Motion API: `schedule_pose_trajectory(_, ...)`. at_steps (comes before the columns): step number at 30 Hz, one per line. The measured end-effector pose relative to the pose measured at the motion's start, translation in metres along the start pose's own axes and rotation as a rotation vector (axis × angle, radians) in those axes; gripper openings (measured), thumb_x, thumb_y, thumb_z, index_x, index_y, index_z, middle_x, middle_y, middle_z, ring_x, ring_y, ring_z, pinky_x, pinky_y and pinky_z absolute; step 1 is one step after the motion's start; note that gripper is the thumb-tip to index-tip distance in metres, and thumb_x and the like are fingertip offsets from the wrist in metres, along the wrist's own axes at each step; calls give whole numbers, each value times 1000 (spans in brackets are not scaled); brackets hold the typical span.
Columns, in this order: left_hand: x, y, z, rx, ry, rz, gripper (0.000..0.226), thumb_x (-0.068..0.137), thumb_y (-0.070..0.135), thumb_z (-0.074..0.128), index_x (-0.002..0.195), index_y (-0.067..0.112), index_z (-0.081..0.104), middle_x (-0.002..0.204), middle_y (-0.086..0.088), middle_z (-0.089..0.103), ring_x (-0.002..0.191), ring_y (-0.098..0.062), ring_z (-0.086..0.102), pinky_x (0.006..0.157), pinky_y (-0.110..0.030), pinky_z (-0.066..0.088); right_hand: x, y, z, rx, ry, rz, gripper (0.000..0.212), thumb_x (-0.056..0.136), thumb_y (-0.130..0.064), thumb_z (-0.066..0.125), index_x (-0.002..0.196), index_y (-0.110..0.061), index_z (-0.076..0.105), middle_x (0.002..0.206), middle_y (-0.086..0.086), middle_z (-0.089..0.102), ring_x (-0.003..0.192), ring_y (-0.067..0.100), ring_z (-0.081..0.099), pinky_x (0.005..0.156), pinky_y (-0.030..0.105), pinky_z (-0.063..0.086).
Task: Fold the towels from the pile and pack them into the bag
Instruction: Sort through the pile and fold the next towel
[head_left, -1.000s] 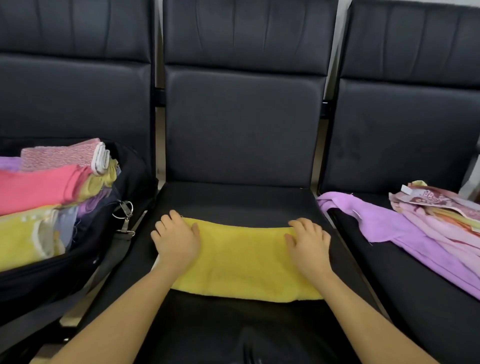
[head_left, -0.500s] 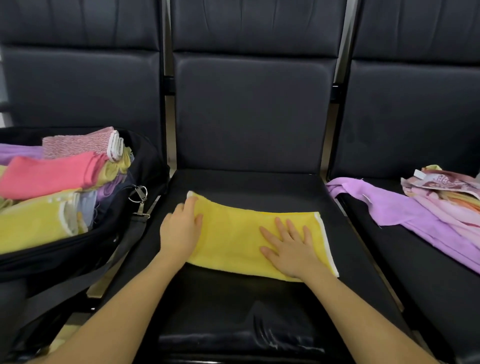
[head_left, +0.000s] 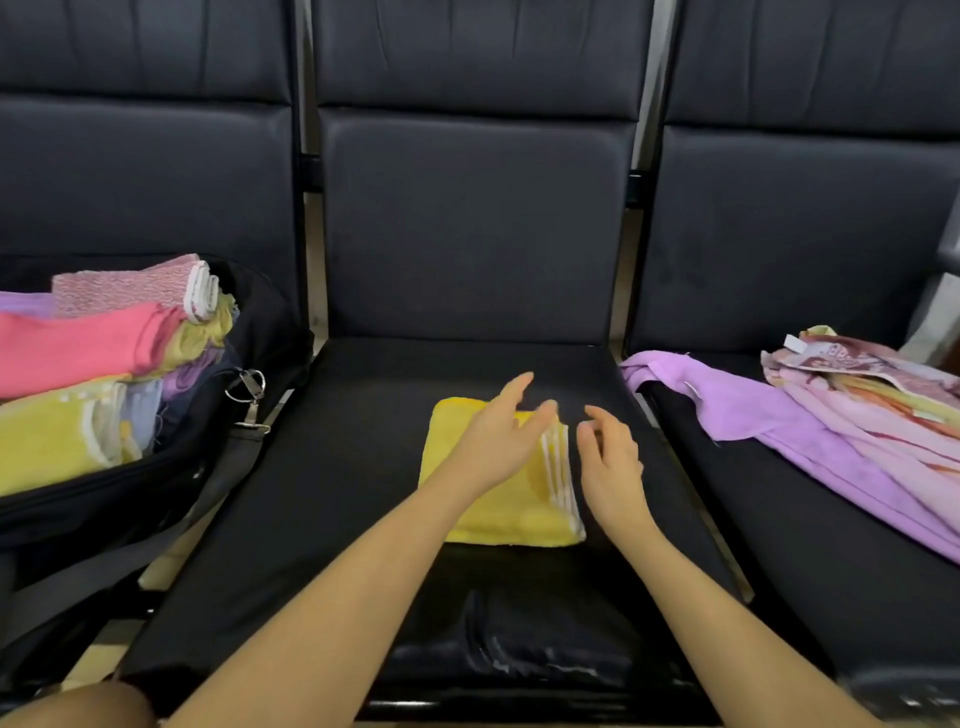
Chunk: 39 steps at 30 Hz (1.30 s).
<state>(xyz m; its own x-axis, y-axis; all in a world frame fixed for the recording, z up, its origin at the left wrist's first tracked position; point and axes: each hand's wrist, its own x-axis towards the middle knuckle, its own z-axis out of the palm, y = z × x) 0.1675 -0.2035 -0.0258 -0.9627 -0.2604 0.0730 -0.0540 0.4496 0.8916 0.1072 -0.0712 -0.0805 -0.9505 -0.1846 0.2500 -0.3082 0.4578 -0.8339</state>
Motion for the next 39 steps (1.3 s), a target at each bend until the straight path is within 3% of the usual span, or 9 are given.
schedule_pose_trajectory(5, -23, -62, -10, 481, 6, 82, 30, 99, 34, 45, 121, 20, 58, 125, 1, 54, 118, -18, 50, 100, -32, 37, -20, 3, -2, -210, -363, -449, 52, 83, -64, 38, 116, -33, 64, 115, -22, 54, 110, 1, 45, 92, 22, 23)
schedule_pose_trajectory(10, -51, -92, -42, 772, -163, 151, 58, 92, 63, 22, 131, 34, 53, 142, 11, 39, 135, -10, 27, 107, -30, 16, -21, 6, 0, -567, -635, -525, 52, 86, -59, 56, 130, -33, 55, 133, -18, 53, 125, 2, 44, 101, 23, 24)
schedule_pose_trajectory(14, -62, -99, -57, 762, -248, 129, 98, 65, 89, -1, 133, 41, 50, 145, 18, 38, 135, -4, 28, 104, -26, 13, -21, 0, 3, -658, -624, -555, 53, 88, -64, 41, 123, -29, 59, 124, -14, 57, 114, 7, 50, 87, 21, 18)
schedule_pose_trajectory(16, -60, -94, -56, 751, -257, 96, 78, 76, 79, 15, 131, 38, 53, 140, 18, 42, 132, -4, 33, 106, -28, 13, -22, -3, 6, -678, -574, -573, 58, 88, -66, 29, 113, -27, 62, 112, -12, 61, 99, 10, 48, 83, 21, 14)
schedule_pose_trajectory(19, -54, -88, -58, 752, -222, 94, 45, 87, 69, 39, 105, 32, 58, 106, 18, 53, 101, -5, 47, 102, -32, 24, -17, -9, 6, -583, -531, -395, 37, 95, -51, 44, 111, -24, 63, 100, -5, 61, 95, 14, 26, 84, 21, 20)
schedule_pose_trajectory(24, -46, -92, -62, 675, -58, 124, 49, 85, 58, 57, 116, 21, 53, 106, 8, 58, 89, -13, 54, 92, -31, 37, 3, -24, 4, -475, -544, -205, 36, 93, -50, 50, 98, -18, 67, 78, -1, 54, 102, 23, 30, 88, 29, 26)
schedule_pose_trajectory(32, -14, -83, -60, 397, 242, -8, 38, 94, 47, 51, 115, 16, 52, 87, -1, 63, 86, -22, 60, 77, -40, 49, 6, -16, -1, -222, -462, -37, 44, 75, -42, 78, 109, -35, 50, 95, -12, 43, 111, 17, 23, 89, 28, 32)
schedule_pose_trajectory(36, 3, -80, -54, 436, 332, -72, 37, 96, 46, 47, 118, 17, 49, 92, -1, 63, 85, -18, 57, 73, -35, 47, 19, -10, 8, -94, -240, 13, 23, 85, -38, 68, 98, -25, 54, 88, -8, 53, 113, 27, 42, 80, 32, 38)
schedule_pose_trajectory(39, 22, -76, -47, 430, 426, -164, 34, 97, 45, 45, 115, 15, 46, 96, -3, 63, 80, -18, 54, 70, -33, 43, 31, -18, 29, -205, -108, 66, 27, 90, -37, 59, 106, -16, 56, 86, -2, 56, 104, 28, 54, 91, 36, 35)
